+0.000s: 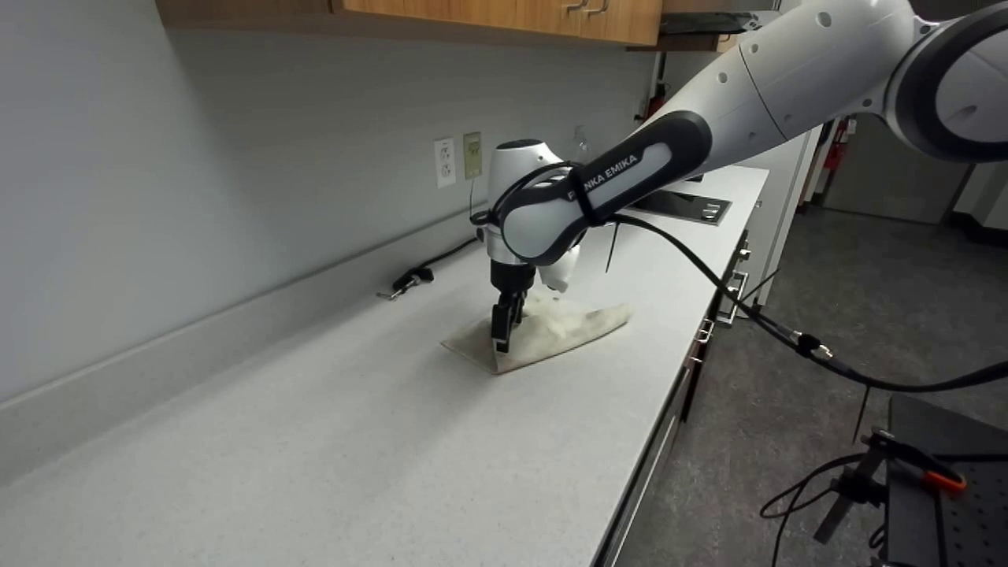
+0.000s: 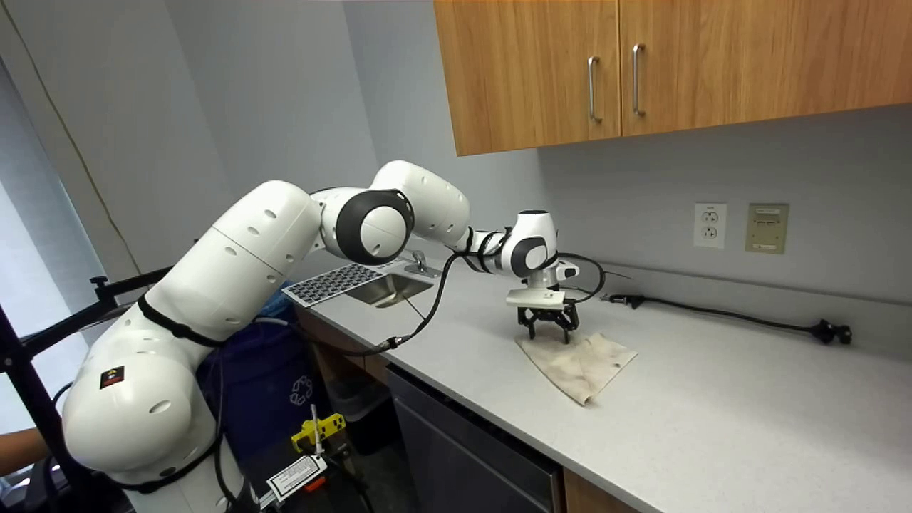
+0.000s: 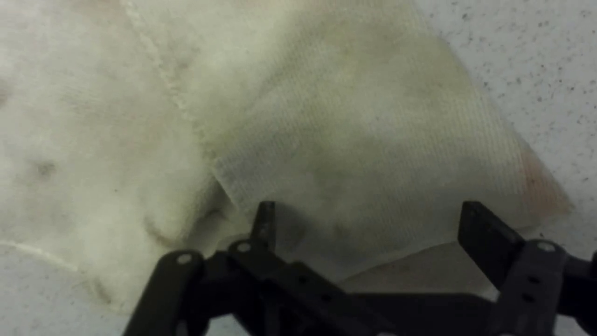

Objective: Straighten out the cloth

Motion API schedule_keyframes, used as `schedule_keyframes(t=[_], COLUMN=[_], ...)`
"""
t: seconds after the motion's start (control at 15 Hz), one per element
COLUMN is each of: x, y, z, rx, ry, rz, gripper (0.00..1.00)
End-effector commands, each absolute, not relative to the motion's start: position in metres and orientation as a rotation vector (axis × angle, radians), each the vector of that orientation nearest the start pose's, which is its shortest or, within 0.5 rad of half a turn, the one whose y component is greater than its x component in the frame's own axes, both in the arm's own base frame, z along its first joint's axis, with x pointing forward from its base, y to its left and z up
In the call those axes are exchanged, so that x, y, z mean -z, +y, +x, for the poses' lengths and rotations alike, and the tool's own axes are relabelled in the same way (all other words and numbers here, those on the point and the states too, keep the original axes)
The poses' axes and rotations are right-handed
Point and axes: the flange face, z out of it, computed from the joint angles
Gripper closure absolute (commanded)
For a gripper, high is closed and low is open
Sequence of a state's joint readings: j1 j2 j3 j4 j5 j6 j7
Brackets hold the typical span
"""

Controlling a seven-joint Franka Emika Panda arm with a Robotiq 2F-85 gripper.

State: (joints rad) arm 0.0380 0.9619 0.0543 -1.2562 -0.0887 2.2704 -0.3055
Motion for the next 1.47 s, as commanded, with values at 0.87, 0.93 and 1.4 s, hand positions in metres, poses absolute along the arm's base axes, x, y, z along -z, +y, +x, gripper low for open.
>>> schedule_keyframes(t=[0.87, 0.93, 1.4], x=[-0.177, -0.179, -0.180], y=[0.033, 0.032, 0.030], z=[0.778, 0.779, 0.774], rx=[0.057, 0.057, -0.026], ry=[-0.767, -0.763, -0.701], rz=[-3.114, -3.116, -3.053], gripper=[0.05, 0.05, 0.11])
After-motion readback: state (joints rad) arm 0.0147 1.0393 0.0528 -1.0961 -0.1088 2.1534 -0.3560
